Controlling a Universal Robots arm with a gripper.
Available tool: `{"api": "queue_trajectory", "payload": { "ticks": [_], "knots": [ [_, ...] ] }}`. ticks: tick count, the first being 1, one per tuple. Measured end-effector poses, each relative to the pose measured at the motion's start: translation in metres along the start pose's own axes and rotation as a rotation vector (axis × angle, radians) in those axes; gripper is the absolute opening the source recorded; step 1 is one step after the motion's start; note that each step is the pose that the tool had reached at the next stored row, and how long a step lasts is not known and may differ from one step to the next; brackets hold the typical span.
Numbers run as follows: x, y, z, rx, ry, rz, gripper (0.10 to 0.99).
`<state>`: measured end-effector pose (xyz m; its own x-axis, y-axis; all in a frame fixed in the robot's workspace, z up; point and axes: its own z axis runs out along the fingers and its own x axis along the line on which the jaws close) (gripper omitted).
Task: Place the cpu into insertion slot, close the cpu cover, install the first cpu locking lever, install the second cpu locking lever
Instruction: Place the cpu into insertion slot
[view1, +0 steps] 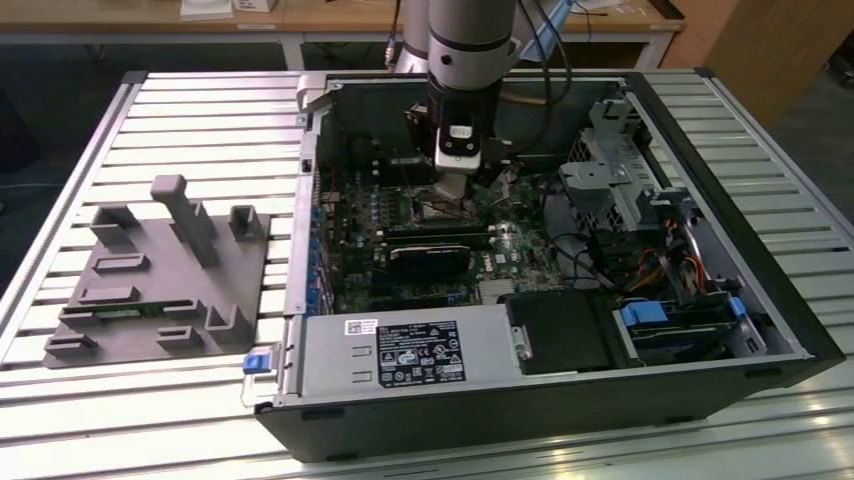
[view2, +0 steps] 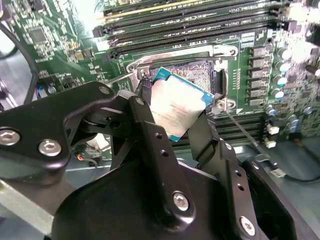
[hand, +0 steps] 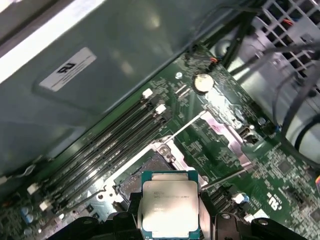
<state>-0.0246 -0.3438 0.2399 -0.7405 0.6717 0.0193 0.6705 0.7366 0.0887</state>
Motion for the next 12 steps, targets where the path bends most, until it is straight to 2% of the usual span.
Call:
{"api": "queue_trajectory", "payload": {
  "ticks": [12],
  "knots": [
    [0.0000, -0.0001, 0.0014, -0.004, -0.0162, 0.182, 0.537]
  ]
}}
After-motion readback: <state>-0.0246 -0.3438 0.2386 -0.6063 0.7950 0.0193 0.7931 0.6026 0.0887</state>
